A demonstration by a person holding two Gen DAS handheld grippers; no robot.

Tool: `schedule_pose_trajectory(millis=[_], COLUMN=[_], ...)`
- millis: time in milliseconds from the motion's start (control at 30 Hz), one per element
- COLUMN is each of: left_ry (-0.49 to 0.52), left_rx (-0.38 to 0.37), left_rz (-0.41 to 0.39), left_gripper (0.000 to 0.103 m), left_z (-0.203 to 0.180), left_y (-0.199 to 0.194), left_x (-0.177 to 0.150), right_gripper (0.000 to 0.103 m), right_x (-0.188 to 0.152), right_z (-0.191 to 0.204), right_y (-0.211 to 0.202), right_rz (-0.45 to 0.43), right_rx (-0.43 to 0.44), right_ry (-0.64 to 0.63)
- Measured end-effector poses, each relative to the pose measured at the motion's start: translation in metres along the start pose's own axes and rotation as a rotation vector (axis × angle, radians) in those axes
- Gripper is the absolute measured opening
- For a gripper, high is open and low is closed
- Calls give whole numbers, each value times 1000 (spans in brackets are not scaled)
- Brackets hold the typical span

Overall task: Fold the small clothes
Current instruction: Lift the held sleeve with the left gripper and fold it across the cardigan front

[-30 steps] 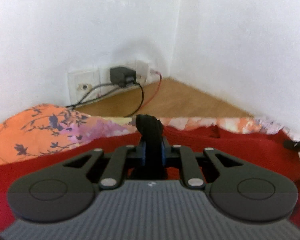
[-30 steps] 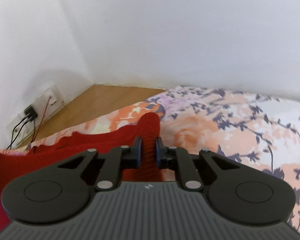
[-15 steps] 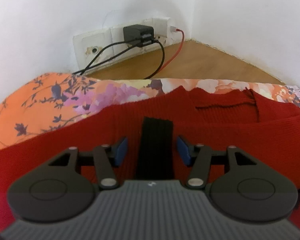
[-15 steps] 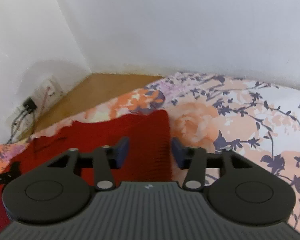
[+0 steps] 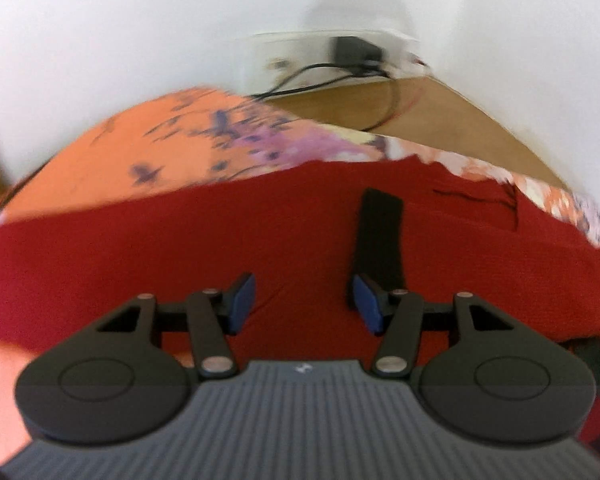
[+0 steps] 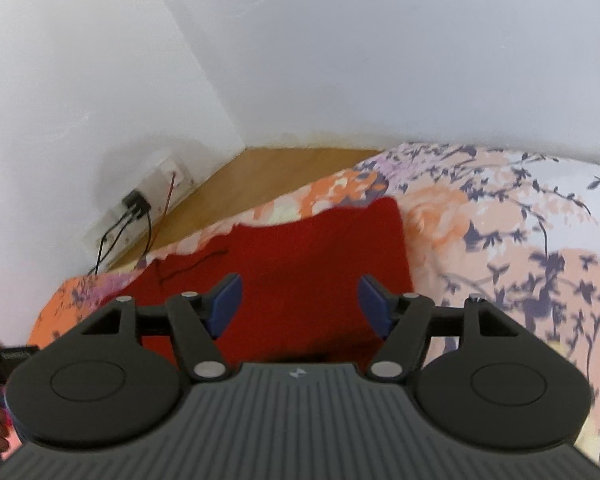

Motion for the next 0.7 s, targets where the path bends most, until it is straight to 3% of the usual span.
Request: schedule_pose_trajectory(millis=[133,300,400,567,700], left_ry=[-166,-272,-344,-500,-580], left_rx=[-20,79,131,107,86], left_rz=[25,-1,38,97,93], left_gripper=[56,56,56,56,56], left_z=[42,89,117,155,171], left_y=[-19,-37,-34,-24,-22], left_x=[-1,-2,-6,-18,-25], right_gripper=[73,74,74,75,75], right_x=[-14,-28,-34,-44,-50], right_z=[13,23,29,37,45], right_y=[-11,-19,-19,-16,-14], right_rz=[22,31,38,64,83], right_rx=[6,31,25,17,17], right_ry=[-20,9,17,19,12])
Point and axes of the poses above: each gripper's, at about its wrist camera, not at the fingertips, and y roughly the way its jaws point, z to its left, x to its top, the point moved 1 cm from there along y, roughly the way its jaws point, and after that the axes turned 1 degree about y, right-handed, at the moved point
